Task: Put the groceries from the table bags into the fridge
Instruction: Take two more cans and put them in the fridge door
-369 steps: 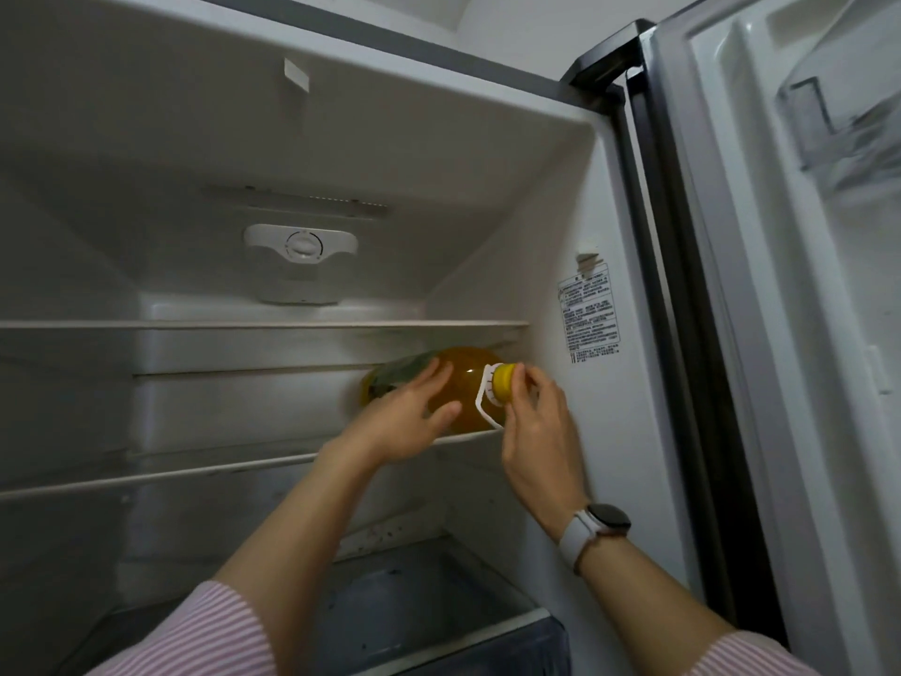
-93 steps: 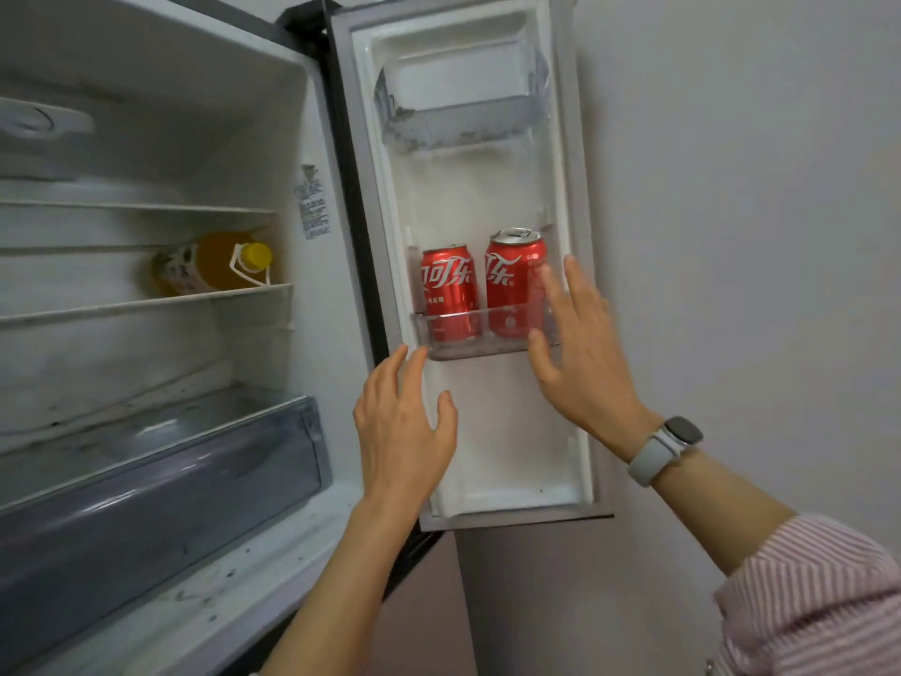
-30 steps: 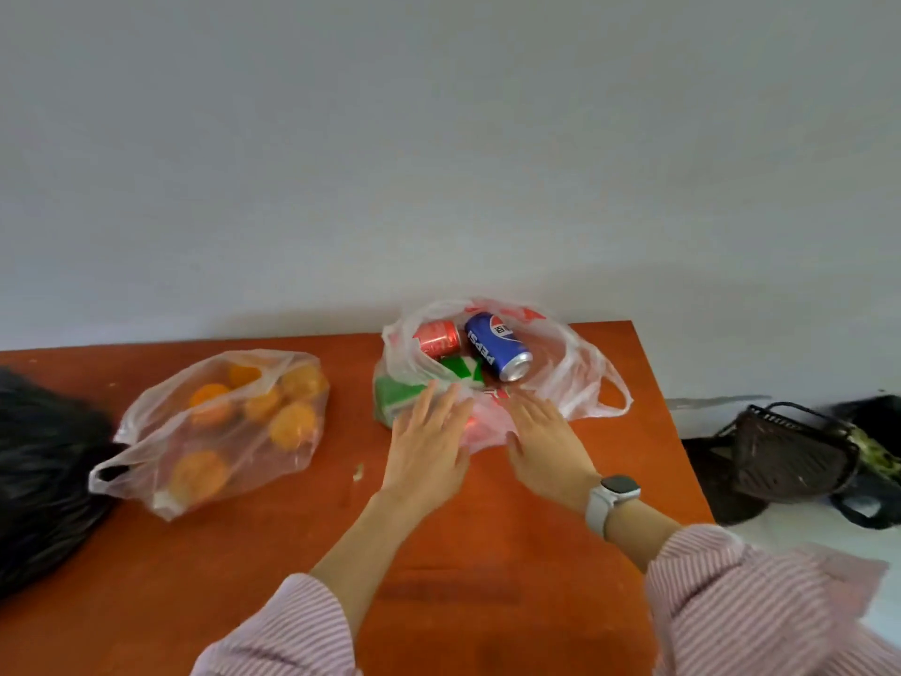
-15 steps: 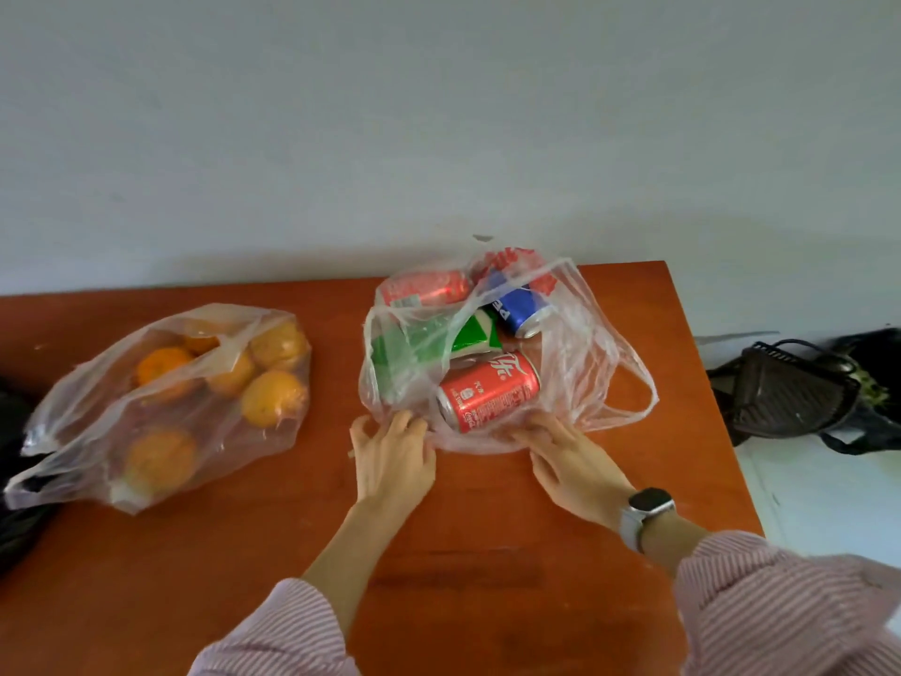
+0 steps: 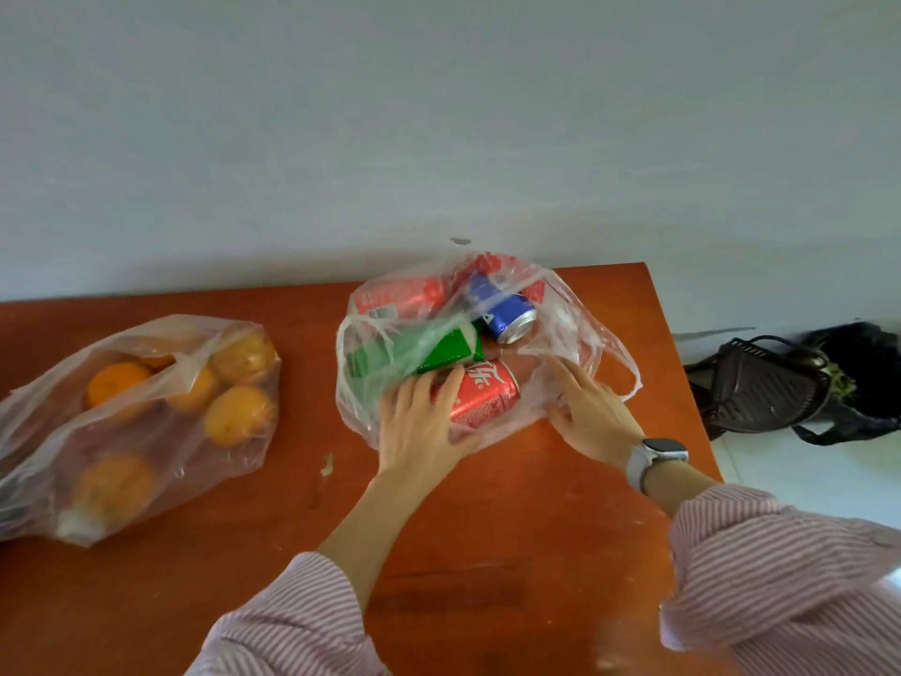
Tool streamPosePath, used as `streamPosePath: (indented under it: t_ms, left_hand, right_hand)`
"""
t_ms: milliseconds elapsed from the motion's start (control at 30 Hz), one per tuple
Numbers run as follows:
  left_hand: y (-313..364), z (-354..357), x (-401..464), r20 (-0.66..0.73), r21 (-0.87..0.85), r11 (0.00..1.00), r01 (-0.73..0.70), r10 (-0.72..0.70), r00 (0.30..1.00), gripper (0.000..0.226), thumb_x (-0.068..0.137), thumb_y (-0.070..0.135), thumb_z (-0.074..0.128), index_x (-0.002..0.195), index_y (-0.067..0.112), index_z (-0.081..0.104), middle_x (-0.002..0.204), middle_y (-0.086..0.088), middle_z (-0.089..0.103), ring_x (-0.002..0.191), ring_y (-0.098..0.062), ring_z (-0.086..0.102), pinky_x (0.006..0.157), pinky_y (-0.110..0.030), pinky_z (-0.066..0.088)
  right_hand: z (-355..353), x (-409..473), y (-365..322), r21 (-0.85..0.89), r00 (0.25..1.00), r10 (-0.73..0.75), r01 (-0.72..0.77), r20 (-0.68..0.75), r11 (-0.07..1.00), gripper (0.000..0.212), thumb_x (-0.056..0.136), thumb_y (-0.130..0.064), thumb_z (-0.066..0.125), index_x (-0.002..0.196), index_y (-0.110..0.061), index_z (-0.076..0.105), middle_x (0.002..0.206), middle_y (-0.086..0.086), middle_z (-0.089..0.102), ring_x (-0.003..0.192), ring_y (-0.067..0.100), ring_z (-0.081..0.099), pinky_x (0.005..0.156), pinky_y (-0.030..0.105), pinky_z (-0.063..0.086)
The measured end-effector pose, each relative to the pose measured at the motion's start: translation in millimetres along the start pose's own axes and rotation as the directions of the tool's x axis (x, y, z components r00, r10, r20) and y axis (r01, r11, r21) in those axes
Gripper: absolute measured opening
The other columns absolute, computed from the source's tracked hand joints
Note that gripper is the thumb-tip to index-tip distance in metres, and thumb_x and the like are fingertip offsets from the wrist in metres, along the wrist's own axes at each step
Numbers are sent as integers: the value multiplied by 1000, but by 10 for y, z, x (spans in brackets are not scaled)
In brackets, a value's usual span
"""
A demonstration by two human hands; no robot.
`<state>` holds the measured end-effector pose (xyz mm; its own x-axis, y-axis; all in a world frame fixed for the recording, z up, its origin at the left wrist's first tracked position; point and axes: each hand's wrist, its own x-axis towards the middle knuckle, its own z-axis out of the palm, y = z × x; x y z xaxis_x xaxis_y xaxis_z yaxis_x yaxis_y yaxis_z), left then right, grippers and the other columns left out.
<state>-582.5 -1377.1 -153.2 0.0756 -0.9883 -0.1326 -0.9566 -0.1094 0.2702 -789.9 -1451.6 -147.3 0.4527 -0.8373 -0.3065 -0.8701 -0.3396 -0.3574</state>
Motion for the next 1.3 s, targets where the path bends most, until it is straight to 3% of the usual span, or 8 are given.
streamPosePath:
  t_ms: [233, 567, 767, 833, 933, 1067, 1167, 1300]
  left_hand:
    - [-35, -21, 49, -232, 118, 993, -27, 54, 971, 71, 66, 72, 53, 113, 18, 60, 105, 0, 67, 94, -20, 60, 81, -41, 46]
    - [103, -45, 284, -18, 123, 992, -31, 33, 999, 86, 69, 77, 49, 135, 22, 38, 131, 3, 54, 117, -17, 45, 94, -34, 23]
    - [106, -260, 126, -99, -222, 968, 117, -142, 985, 86, 65, 63, 67, 135, 21, 39, 130, 0, 52, 119, -18, 44, 101, -29, 28]
    - [144, -408, 45, -132, -415, 896, 158, -231, 964, 88, 62, 61, 72, 134, 23, 39, 128, 3, 50, 117, -16, 45, 100, -30, 31]
    - [240, -634, -75, -164, -662, 736, 145, -330, 930, 84, 59, 58, 72, 131, 25, 43, 118, 12, 52, 105, -7, 52, 91, -26, 42]
    - [358, -817, -260, -8, -870, 460, 176, -371, 929, 50, 73, 29, 73, 116, 31, 48, 99, 18, 56, 88, 4, 55, 76, -17, 44]
    - [445, -821, -478, 168, -960, 159, 232, -340, 925, 21, 79, 25, 65, 94, 34, 53, 94, 10, 64, 85, -8, 64, 70, -23, 50]
    - [579, -745, -836, 236, -958, 90, 273, -296, 926, 11, 82, 23, 61, 92, 27, 58, 89, 2, 68, 75, -11, 68, 65, -25, 54]
  right_hand:
    - [-190, 230, -122, 120, 940, 2, 42, -341, 992, 34, 91, -15, 48, 125, -10, 51, 126, 10, 57, 114, 28, 54, 99, 42, 35]
    - [-139, 981, -287, 103, 954, 221, -203, -203, 974, 82, 71, -67, 56, 137, -26, 29, 134, 5, 48, 123, 29, 44, 103, 47, 29]
    - [-419, 726, -354, 356, 929, 203, -84, -310, 931, 68, 68, -46, 67, 123, -16, 42, 112, 1, 58, 102, 23, 56, 96, 44, 42]
    - [-605, 499, -361, 457, 914, 201, -20, -352, 889, 63, 72, -36, 70, 122, -10, 41, 104, -2, 54, 91, 16, 57, 80, 22, 51]
    - [-745, 162, -291, 703, 927, 267, -5, -263, 711, 53, 83, -23, 63, 127, -7, 38, 106, 3, 55, 78, 7, 55, 56, 3, 41]
    - [-644, -297, -207, 988, 969, 198, -154, 147, 21, 68, 61, -30, 73, 122, -13, 47, 118, 14, 60, 98, 25, 61, 73, 29, 48]
    - [-418, -735, -261, 958, 958, 92, -258, 270, -127, 52, 53, -26, 80, 99, -13, 59, 95, 8, 66, 77, 1, 63, 73, 21, 45]
    - [-262, -1273, -415, 915, 918, 51, -386, 394, -115, 34, 80, -12, 66, 111, -6, 52, 88, 1, 56, 68, -17, 57, 66, 3, 42]
